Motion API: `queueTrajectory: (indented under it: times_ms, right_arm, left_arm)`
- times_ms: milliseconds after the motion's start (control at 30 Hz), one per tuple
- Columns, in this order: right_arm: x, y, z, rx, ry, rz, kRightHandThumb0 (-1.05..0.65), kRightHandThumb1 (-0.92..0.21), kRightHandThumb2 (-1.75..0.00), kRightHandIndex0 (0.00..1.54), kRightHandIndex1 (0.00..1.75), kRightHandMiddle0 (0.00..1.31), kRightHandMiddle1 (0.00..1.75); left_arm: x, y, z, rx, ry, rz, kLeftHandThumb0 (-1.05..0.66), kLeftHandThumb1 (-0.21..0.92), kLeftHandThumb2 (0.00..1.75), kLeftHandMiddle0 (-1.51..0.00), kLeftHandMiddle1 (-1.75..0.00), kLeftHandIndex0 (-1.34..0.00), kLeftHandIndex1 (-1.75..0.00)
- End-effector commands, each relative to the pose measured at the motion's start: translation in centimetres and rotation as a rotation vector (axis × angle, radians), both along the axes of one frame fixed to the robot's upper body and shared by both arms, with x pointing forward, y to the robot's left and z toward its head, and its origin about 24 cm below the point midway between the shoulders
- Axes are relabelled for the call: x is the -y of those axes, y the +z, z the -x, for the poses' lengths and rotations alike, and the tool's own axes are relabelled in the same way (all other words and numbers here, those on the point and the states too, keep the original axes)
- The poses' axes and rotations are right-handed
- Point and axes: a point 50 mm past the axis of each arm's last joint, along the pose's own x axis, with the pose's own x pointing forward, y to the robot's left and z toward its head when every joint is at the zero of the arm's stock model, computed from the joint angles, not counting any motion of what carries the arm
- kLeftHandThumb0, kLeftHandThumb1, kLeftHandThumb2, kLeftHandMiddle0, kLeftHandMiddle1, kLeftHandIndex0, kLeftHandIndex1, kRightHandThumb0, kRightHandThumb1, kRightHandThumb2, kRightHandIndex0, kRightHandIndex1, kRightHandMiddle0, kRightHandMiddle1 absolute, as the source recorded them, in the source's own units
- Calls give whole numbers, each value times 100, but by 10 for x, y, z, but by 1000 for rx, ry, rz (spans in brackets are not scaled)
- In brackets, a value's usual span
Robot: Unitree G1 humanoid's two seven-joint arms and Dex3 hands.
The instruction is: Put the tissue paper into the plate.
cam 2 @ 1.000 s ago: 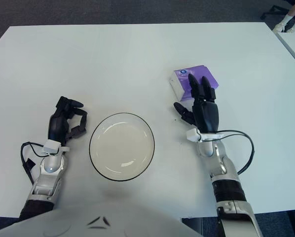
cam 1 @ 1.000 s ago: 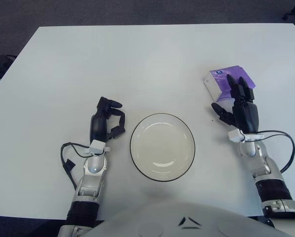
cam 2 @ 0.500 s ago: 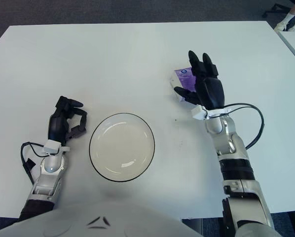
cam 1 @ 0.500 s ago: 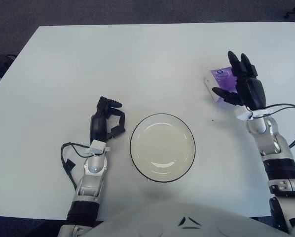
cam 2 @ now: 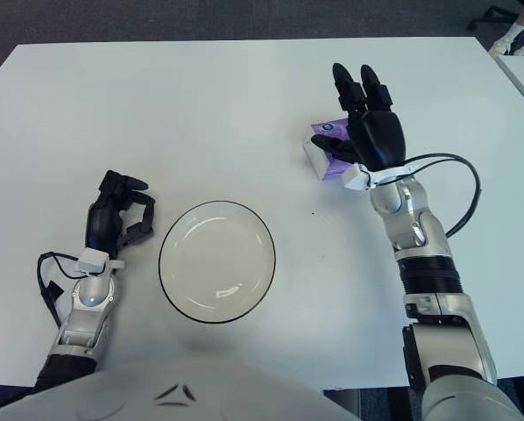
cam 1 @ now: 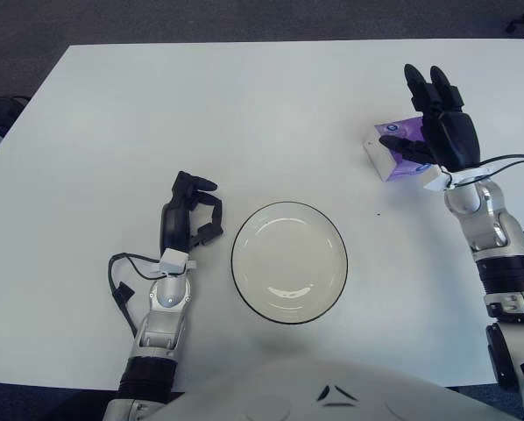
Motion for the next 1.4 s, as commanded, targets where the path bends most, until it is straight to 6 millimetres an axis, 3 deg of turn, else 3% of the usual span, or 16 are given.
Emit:
queueTrajectory:
  times_ms: [0,300,667,1367]
  right_arm:
    - [-3,9,-2,-2,21,62,-105,-83,-26,0,0,0,0]
    - [-5,21,-9,-73,60,205,-105,-87,-27,0,0,0,0]
    - [-4,26,-12,-279,128,470,-105,-81,-24,0,0,0,0]
    - [4,43,-6,-518,295,582,-105,-86,-27,0,0,0,0]
  left_arm:
    - [4,-46,27,-232,9,7,-1,51,100,-61,-145,-30,-175]
    - [4,-45,27,-236,17,-1,-1,49,102,-62,-144,-32,-175]
    - [3,-45,27,-233,23,6,-1,50,101,-63,-142,-32,-175]
    - [1,-44,27,-237,11,33,-1,49,103,-62,-145,-31,-175]
